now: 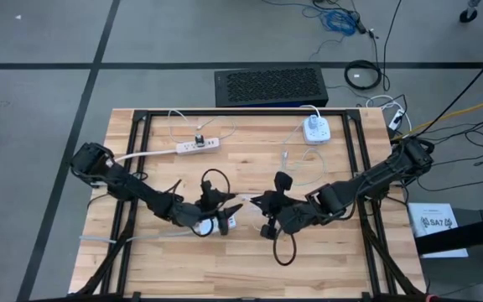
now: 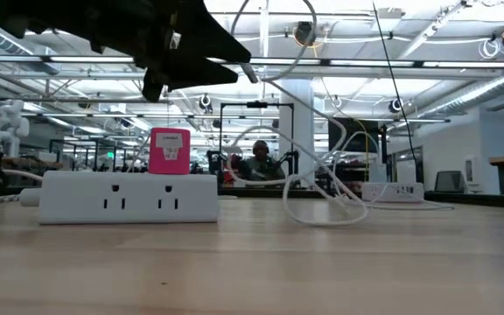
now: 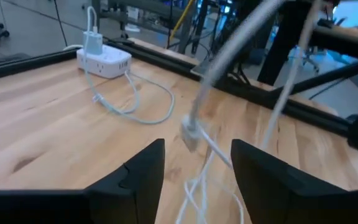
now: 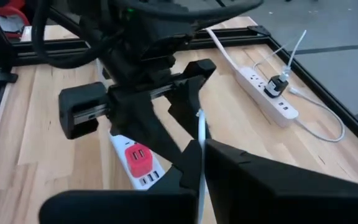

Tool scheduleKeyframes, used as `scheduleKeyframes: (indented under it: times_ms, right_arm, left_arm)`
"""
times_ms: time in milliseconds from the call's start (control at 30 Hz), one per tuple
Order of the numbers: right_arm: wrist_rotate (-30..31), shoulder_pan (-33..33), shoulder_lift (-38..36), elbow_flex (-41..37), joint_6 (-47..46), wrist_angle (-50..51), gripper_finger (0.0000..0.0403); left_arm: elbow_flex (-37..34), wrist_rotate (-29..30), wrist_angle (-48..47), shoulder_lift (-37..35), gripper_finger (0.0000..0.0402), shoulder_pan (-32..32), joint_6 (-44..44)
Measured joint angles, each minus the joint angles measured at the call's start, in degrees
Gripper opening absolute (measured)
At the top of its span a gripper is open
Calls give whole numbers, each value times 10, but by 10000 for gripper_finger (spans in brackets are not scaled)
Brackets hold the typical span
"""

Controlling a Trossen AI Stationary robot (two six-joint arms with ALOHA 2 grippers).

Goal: Insert USB
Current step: Insert the white cable charger into the pink charger adapter

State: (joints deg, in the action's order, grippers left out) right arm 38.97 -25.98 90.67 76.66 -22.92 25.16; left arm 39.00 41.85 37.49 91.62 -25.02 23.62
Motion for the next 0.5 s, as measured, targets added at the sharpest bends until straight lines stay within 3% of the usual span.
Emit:
scheduleKeyframes:
  times_ms: [500]
  right_arm:
    - [-17,-8,0,0,2,-27,0]
  left_arm:
    - [0,14,56,9,189,18,-31]
